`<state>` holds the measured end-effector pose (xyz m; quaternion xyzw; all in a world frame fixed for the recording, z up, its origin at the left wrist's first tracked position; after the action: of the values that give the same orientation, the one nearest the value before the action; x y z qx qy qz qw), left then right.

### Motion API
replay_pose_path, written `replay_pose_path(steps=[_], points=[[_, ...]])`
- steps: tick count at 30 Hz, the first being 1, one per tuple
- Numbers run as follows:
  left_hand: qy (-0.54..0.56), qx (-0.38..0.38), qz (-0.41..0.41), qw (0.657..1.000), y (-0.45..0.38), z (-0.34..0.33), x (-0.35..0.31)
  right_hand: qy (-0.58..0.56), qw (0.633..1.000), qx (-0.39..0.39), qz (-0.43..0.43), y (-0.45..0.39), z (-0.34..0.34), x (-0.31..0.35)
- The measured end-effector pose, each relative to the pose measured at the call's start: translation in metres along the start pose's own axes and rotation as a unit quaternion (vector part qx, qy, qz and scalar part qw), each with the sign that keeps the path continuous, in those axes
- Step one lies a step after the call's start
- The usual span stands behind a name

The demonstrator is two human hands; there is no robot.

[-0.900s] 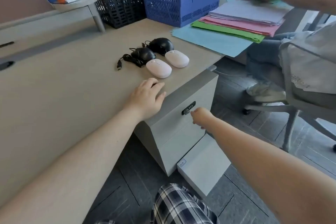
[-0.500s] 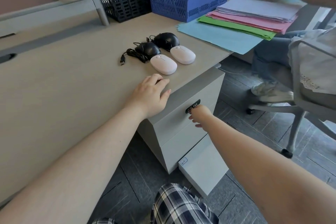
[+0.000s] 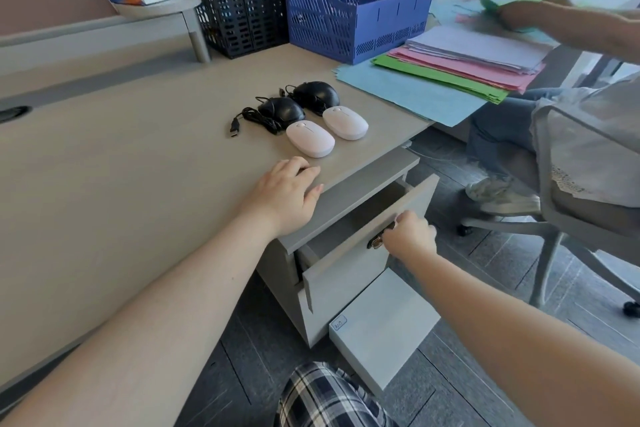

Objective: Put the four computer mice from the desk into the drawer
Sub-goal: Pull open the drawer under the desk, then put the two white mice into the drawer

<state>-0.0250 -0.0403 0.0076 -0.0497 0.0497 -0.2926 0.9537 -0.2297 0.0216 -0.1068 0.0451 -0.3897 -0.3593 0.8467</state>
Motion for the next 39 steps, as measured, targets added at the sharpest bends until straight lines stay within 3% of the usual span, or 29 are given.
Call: replay_pose_path(steps=[2, 4, 6, 8, 11, 19, 28, 33, 39], points=[[-0.016, 0.004, -0.005, 1.0, 0.004, 0.0, -0.003, 0.019, 0.976, -0.137, 0.167, 0.017, 0.018, 0.018], [-0.051, 0.019, -0.005, 0.999, 0.009, -0.004, -0.008, 0.071, 0.95, -0.1, 0.287, 0.025, 0.016, 0.037], [-0.084, 0.049, 0.01, 0.995, 0.015, -0.012, -0.014, 0.169, 0.95, 0.02, 0.26, 0.023, 0.003, 0.039], [-0.098, 0.075, 0.023, 0.992, 0.019, -0.014, -0.021, 0.24, 0.941, 0.077, 0.226, 0.024, 0.0, 0.035], [-0.105, 0.093, 0.024, 0.99, 0.022, -0.008, -0.025, 0.301, 0.922, 0.075, 0.233, 0.026, 0.004, 0.039], [-0.1, 0.138, 0.035, 0.985, 0.038, 0.004, -0.03, 0.34, 0.924, 0.062, 0.166, 0.045, 0.035, 0.003], [-0.101, 0.153, 0.032, 0.983, 0.045, 0.013, -0.036, 0.352, 0.926, 0.13, 0.042, 0.058, 0.063, -0.05], [-0.092, 0.141, 0.048, 0.985, 0.037, 0.014, -0.033, 0.348, 0.929, 0.111, 0.065, 0.051, 0.07, -0.042], [-0.068, 0.073, 0.069, 0.993, 0.025, 0.03, -0.035, 0.37, 0.914, 0.077, 0.148, 0.036, 0.064, -0.006]])
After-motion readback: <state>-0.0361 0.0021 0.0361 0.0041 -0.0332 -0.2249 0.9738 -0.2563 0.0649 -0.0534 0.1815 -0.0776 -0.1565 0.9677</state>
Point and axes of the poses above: each hand's wrist, its own y-axis away from the middle knuckle, its own z-axis out of the back of the hand, x = y × z, the point moved 5 cm from there along -y, towards the middle knuckle, and after that the axes turned 8 degrees about -y, right-handed, at the moved point
